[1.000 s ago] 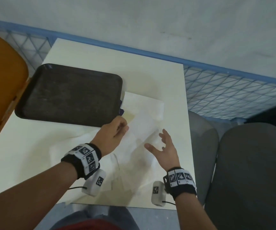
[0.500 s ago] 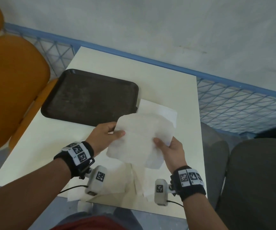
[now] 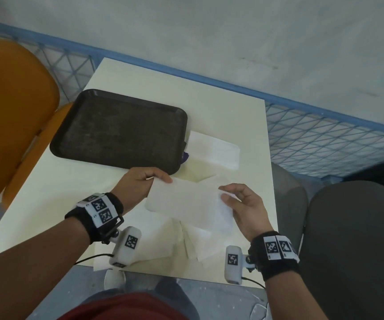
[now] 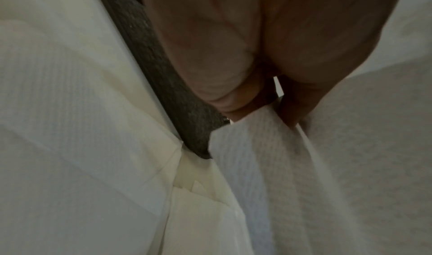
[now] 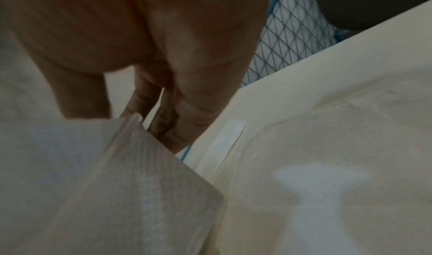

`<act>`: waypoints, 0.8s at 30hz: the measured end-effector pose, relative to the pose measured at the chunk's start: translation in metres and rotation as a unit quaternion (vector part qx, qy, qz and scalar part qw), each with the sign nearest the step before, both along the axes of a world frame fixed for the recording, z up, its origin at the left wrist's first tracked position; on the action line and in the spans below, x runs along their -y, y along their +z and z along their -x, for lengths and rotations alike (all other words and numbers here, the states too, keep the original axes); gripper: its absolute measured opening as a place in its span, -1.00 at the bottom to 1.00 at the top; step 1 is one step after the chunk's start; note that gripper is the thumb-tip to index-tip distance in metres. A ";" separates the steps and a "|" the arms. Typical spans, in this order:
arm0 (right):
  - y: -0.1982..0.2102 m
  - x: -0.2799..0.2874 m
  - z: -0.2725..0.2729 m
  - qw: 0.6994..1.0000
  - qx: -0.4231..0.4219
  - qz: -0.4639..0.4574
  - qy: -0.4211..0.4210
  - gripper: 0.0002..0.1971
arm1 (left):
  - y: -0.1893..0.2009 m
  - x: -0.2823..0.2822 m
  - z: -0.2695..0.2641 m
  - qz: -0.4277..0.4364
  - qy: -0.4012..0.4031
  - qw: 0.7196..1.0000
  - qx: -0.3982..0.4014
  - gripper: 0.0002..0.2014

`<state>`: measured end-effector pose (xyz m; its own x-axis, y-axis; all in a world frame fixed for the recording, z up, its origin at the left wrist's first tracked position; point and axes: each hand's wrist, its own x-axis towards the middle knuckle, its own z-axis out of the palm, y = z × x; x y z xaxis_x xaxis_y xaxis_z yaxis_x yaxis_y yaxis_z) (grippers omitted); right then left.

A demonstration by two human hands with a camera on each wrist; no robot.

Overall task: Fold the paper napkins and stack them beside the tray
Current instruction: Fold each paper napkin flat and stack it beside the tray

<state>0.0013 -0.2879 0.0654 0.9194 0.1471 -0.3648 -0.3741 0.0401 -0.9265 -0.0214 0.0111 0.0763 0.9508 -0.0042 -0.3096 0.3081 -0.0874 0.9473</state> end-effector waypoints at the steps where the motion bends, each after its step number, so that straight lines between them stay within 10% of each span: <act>1: -0.004 0.002 0.005 0.999 0.012 0.052 0.002 -0.82 | -0.001 0.001 0.002 -0.012 -0.006 1.000 -0.002 -0.69; 9: -0.036 0.017 0.022 0.958 0.017 0.282 0.054 -0.79 | -0.050 0.002 0.021 -0.297 -0.179 0.938 -0.006 -0.60; 18: -0.084 -0.019 0.074 0.757 0.150 0.555 0.311 -0.36 | -0.090 0.079 0.036 -0.503 -0.364 0.779 0.090 -0.41; 24: -0.100 -0.019 0.083 0.713 0.082 0.608 0.340 -0.24 | -0.099 0.083 0.039 -0.557 -0.363 0.737 0.121 -0.41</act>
